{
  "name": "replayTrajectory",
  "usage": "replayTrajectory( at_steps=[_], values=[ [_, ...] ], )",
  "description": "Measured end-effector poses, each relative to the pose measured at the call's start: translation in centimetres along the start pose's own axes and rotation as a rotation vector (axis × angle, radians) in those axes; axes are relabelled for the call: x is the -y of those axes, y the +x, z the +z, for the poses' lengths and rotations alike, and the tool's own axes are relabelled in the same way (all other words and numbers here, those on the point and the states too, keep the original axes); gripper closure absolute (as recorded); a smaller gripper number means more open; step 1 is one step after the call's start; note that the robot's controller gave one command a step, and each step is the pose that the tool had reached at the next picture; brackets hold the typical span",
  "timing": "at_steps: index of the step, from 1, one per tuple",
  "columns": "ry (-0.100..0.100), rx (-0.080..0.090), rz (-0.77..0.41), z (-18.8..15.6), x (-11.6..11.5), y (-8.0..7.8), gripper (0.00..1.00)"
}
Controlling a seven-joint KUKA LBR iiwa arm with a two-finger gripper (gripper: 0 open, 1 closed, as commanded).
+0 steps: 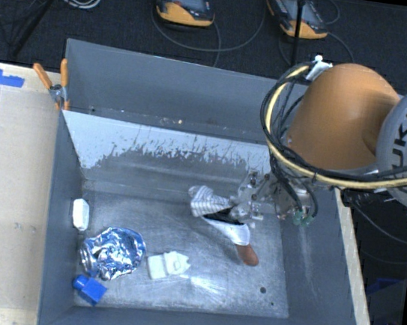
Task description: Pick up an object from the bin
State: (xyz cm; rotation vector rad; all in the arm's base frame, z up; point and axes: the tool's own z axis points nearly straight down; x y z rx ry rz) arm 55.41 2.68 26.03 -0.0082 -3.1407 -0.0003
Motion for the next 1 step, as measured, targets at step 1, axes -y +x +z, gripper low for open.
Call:
replayTrajectory(
  at_steps=[1],
  values=[
    [0.0,0.0,0.0,0.0,0.0,0.0,1.0]
  ],
)
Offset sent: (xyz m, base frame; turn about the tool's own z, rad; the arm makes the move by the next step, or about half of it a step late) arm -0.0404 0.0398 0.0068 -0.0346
